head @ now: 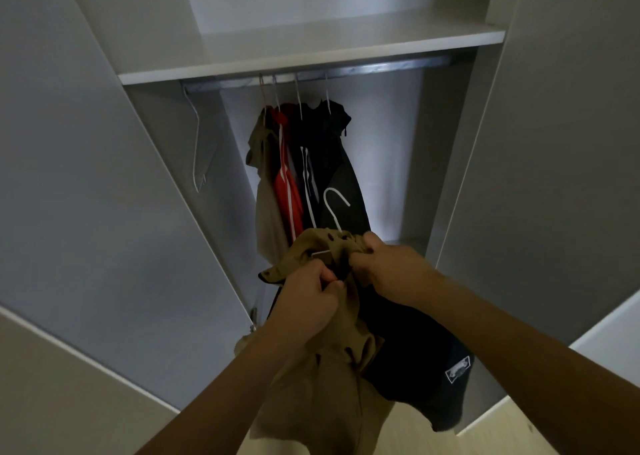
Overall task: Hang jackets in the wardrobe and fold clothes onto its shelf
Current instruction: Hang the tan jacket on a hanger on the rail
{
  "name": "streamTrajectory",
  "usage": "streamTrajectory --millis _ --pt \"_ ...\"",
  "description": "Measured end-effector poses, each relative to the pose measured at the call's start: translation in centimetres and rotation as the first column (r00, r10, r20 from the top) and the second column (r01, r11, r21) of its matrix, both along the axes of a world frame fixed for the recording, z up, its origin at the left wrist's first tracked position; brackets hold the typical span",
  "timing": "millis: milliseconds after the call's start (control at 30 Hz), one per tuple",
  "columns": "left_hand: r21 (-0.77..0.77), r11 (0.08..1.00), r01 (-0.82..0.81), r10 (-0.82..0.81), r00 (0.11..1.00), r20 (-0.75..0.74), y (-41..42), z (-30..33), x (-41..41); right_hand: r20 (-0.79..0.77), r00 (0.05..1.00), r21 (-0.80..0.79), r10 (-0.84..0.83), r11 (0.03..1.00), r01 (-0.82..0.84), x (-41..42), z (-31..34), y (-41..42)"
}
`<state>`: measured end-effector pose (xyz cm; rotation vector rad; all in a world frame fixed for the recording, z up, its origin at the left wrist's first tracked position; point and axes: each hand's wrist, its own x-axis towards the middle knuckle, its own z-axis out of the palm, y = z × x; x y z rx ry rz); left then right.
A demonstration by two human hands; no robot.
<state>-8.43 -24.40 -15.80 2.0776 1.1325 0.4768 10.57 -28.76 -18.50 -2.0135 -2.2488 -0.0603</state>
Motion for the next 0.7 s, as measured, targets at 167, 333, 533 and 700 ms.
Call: streamTrajectory --millis 167,333,533,700 --pt "0.061 0.986 0.153 -0.154 0.988 0.017 -1.1 1.3 -2.1 0.100 0.973 -0.015 -0.209 0.977 0.211 3.7 1.2 -0.4" --pt "-0.003 0.967 0.253 -0.247 0.942 -0.227 0.4 1.6 -2.9 -0.064 0.973 0.066 -0.221 0.972 0.225 4.1 2.6 -0.5" --pt "-0.059 0.969 0.242 -0.248 0.950 -0.188 1.8 -1.4 1.2 -0.056 0.990 0.289 -0.128 0.947 0.139 1.8 5.1 0.4" --pt "-0.121 0.942 0.313 -0.329 0.933 -0.144 1.2 -2.7 0.3 0.162 0.970 0.219 -0.182 0.965 0.145 4.5 5.8 -0.3"
